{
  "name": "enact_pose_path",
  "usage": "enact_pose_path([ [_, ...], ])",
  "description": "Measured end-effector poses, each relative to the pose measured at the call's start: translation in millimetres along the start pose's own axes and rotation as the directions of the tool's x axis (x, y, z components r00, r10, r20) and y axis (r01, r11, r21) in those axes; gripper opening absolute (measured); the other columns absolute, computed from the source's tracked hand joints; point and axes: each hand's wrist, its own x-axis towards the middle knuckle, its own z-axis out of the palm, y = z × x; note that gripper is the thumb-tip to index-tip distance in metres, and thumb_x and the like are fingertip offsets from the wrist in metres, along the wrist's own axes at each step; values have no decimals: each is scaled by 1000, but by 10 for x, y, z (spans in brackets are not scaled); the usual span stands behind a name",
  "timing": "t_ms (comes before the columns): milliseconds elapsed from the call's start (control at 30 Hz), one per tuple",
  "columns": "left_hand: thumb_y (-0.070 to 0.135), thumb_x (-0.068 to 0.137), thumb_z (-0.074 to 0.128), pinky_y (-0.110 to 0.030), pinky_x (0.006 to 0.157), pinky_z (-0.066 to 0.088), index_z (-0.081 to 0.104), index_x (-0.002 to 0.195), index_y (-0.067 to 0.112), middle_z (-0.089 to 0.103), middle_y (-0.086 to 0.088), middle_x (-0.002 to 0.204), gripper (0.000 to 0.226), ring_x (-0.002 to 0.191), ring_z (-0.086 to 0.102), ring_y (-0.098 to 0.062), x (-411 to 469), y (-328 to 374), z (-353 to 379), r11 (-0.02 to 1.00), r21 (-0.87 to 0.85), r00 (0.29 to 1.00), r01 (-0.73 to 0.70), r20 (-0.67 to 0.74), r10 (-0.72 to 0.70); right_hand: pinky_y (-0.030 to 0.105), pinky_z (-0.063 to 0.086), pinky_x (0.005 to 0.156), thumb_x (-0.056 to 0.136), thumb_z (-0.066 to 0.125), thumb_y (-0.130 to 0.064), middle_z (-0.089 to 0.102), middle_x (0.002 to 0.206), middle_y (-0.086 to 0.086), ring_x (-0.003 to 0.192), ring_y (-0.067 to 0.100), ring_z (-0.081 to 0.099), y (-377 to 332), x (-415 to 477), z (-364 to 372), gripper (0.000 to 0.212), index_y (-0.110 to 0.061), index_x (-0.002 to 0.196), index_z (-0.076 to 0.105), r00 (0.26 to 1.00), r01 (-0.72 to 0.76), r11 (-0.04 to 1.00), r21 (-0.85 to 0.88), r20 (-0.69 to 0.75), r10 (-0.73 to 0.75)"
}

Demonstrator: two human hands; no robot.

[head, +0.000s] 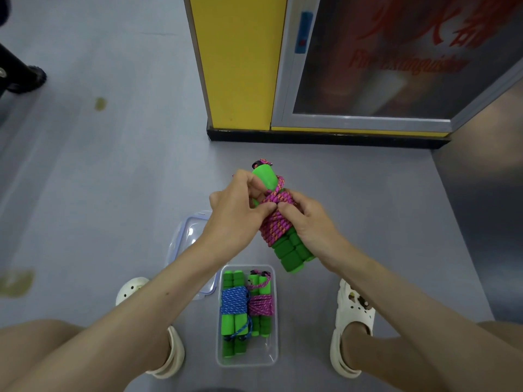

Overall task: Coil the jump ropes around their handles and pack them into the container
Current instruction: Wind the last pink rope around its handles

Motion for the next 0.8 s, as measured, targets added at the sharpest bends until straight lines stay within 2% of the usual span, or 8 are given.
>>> enact_pose_path([
  [67, 11, 86, 68, -40, 80, 50, 43, 85, 29, 61, 1, 83, 31, 84, 54, -19, 18, -15, -21, 994, -96, 998, 49, 37, -45, 18, 53, 64, 96, 48, -10, 67, 84, 3, 71, 9, 65, -6, 3, 12, 14, -11, 104, 60, 1000, 8, 1000, -20, -12, -9],
  [167, 2, 88, 62, -25, 65, 48, 45, 89, 24, 63, -7, 83, 28, 77, 58, -16, 27, 0, -47, 949, -269, 984, 164, 120, -135, 29, 55, 71, 95, 49, -8, 67, 88, 10, 76, 18, 64, 16, 11, 48, 15, -9, 104, 60, 999, 10, 1000, -26, -43, -11],
  [300, -1, 88, 62, -21, 64, 49, 48, 91, 19, 65, -9, 81, 25, 74, 60, -15, 51, 19, -72, 913, -331, 968, 237, 161, -193, 38, 54, 80, 95, 49, -9, 69, 97, 19, 85, 25, 65, 19, 23, 51, 14, -12, 103, 60, 999, 23, 998, -65, -38, -25],
  [433, -2, 87, 62, -11, 59, 48, 53, 92, 15, 65, -3, 73, 19, 63, 59, -7, 81, -4, -96, 864, -427, 962, 269, 168, -216, 31, 54, 78, 95, 48, -8, 68, 101, 20, 86, 24, 65, 3, 35, 20, 17, -9, 108, 59, 999, 22, 998, -67, -30, -24],
  [567, -2, 91, 55, -9, 57, 44, 59, 87, 13, 59, 4, 57, 16, 53, 53, -1, 106, -26, -129, 883, -387, 962, 265, 163, -217, 47, 51, 88, 94, 50, -8, 66, 102, 21, 95, 33, 64, 17, 57, 22, 17, -7, 108, 59, 999, 35, 991, -132, -35, -40],
  [667, -5, 87, 58, -9, 55, 44, 61, 83, 12, 58, 0, 60, 18, 49, 53, 0, 148, 7, -204, 919, -283, 951, 274, 221, -215, 50, 50, 87, 92, 52, -7, 66, 100, 22, 95, 36, 62, 30, 47, 25, 14, -14, 102, 60, 997, 60, 983, -176, -31, -66],
  [733, -6, 85, 61, -10, 52, 44, 61, 81, 11, 58, -3, 60, 17, 45, 53, 0, 167, 17, -219, 946, -181, 950, 268, 214, -228, 52, 49, 85, 90, 53, -8, 65, 98, 25, 93, 40, 60, 50, 43, 22, 14, -6, 102, 61, 996, 83, 974, -211, -22, -90],
  [800, -5, 82, 65, -10, 51, 46, 60, 78, 11, 60, -4, 58, 17, 43, 55, 0, 150, 17, -189, 968, -79, 959, 239, 177, -222, 54, 49, 83, 86, 55, -15, 64, 96, 27, 91, 43, 59, 63, 26, 24, 24, 1, 104, 60, 994, 98, 965, -244, -16, -105],
])
